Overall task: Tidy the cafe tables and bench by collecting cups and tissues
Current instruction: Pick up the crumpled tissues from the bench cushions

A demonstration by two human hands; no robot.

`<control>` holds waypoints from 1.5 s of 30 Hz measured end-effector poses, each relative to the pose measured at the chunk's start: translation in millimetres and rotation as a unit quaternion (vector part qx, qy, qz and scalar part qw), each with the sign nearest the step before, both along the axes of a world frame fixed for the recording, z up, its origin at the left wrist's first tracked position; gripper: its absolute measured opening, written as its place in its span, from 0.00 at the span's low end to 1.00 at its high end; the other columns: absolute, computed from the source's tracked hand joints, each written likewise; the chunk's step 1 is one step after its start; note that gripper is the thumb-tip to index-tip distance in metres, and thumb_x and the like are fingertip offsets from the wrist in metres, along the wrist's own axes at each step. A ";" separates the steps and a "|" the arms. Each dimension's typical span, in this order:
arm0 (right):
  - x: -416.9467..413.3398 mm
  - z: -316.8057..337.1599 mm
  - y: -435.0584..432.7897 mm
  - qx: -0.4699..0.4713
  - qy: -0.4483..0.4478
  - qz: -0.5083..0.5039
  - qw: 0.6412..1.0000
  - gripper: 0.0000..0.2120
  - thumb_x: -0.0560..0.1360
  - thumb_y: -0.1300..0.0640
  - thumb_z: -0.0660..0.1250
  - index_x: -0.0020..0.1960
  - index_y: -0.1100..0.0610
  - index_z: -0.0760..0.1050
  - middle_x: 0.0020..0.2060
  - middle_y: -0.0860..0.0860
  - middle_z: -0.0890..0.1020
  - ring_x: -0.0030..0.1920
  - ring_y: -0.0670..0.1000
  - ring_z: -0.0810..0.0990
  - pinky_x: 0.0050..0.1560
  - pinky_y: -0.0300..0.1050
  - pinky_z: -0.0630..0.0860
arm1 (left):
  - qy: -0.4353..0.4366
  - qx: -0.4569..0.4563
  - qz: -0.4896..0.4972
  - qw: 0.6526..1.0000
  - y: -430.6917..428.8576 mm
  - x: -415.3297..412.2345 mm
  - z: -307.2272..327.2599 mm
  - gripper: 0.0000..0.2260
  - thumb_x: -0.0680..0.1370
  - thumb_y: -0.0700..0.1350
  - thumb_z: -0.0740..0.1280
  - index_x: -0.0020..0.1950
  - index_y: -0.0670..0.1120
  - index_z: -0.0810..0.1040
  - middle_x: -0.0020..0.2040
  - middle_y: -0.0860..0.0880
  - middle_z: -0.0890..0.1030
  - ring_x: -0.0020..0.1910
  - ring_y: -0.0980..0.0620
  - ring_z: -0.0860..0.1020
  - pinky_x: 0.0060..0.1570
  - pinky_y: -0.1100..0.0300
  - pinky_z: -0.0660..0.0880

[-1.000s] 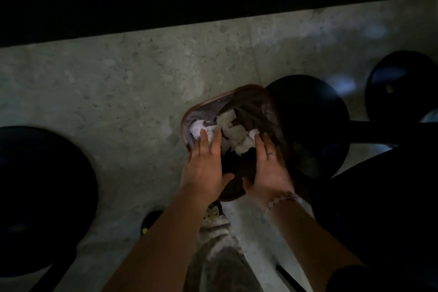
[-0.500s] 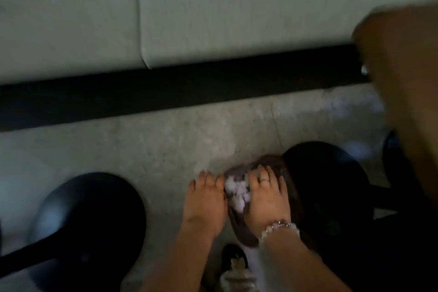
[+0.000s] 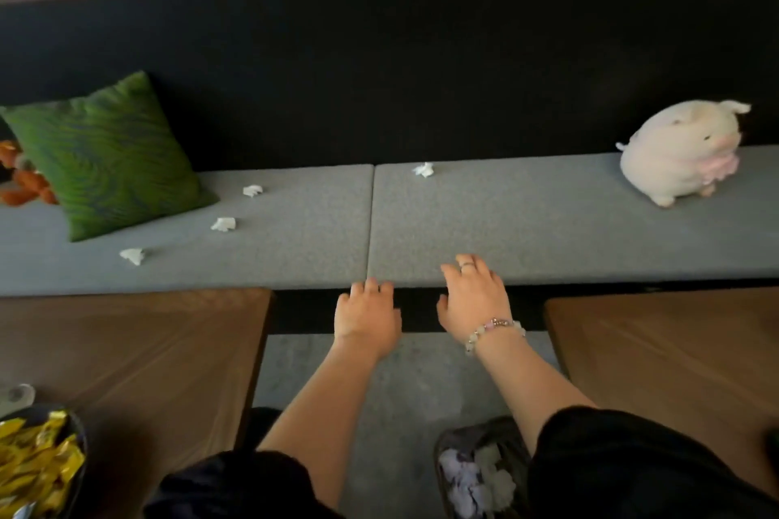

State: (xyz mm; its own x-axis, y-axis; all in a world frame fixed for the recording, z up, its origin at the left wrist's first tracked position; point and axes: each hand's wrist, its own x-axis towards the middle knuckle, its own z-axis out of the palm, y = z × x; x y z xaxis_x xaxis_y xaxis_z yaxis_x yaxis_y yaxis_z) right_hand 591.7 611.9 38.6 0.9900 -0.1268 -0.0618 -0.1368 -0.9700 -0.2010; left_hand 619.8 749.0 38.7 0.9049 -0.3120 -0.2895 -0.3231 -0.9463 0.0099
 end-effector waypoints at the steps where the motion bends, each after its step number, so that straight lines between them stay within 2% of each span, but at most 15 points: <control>1: 4.5 7.7 0.1 -0.003 -0.009 0.006 1.000 0.21 0.77 0.54 0.60 0.69 0.57 0.66 0.69 0.55 0.65 0.70 0.54 0.61 0.68 0.48 0.62 | -0.017 -0.003 0.001 1.000 0.3 4.3 9.5 0.20 0.81 0.51 0.55 0.73 0.46 0.62 0.68 0.44 0.68 0.67 0.45 0.67 0.63 0.52 0.66; 6: 23.5 24.2 14.2 -0.014 -0.025 0.039 0.999 0.20 0.77 0.56 0.60 0.67 0.59 0.67 0.68 0.56 0.67 0.69 0.55 0.62 0.68 0.49 0.62 | -0.045 -0.012 0.011 0.999 6.4 23.6 29.6 0.20 0.82 0.49 0.54 0.73 0.46 0.63 0.69 0.44 0.69 0.67 0.44 0.67 0.63 0.50 0.66; 14: 85.0 14.4 42.0 -0.056 0.002 0.040 0.998 0.17 0.77 0.56 0.59 0.64 0.60 0.70 0.65 0.56 0.70 0.67 0.55 0.65 0.65 0.50 0.64 | -0.034 -0.006 0.003 0.999 37.2 91.0 17.8 0.20 0.82 0.50 0.54 0.73 0.46 0.63 0.69 0.44 0.69 0.67 0.44 0.68 0.63 0.49 0.66; 23: 182.6 7.0 92.8 -0.084 0.016 0.068 0.994 0.19 0.78 0.56 0.58 0.68 0.57 0.68 0.65 0.55 0.70 0.68 0.54 0.64 0.67 0.50 0.61 | -0.031 -0.031 0.032 0.999 92.1 198.1 7.4 0.19 0.82 0.49 0.53 0.72 0.45 0.64 0.69 0.43 0.70 0.67 0.43 0.68 0.63 0.49 0.66; 32: 224.8 5.7 91.7 -0.115 0.052 0.060 0.990 0.18 0.77 0.55 0.58 0.65 0.58 0.69 0.65 0.56 0.70 0.67 0.55 0.65 0.66 0.50 0.62 | 0.002 -0.032 0.012 0.999 92.4 230.2 -7.3 0.19 0.82 0.49 0.53 0.72 0.45 0.64 0.68 0.43 0.70 0.67 0.43 0.69 0.64 0.49 0.66; 45: 336.2 1.4 87.0 -0.113 0.021 0.104 0.988 0.17 0.77 0.56 0.58 0.63 0.59 0.70 0.64 0.56 0.71 0.66 0.55 0.65 0.64 0.50 0.63 | -0.021 -0.019 0.065 0.997 91.3 329.0 -5.5 0.20 0.82 0.50 0.54 0.72 0.45 0.63 0.70 0.43 0.67 0.66 0.43 0.70 0.62 0.50 0.67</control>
State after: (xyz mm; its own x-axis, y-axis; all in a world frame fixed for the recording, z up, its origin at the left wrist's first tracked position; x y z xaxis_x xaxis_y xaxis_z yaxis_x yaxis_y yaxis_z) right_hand 927.8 698.9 40.0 0.9932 0.0637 -0.0971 0.0664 -0.9975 0.0258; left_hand 948.8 840.3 33.3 0.9495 -0.2014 -0.2407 -0.1986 -0.9794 0.0361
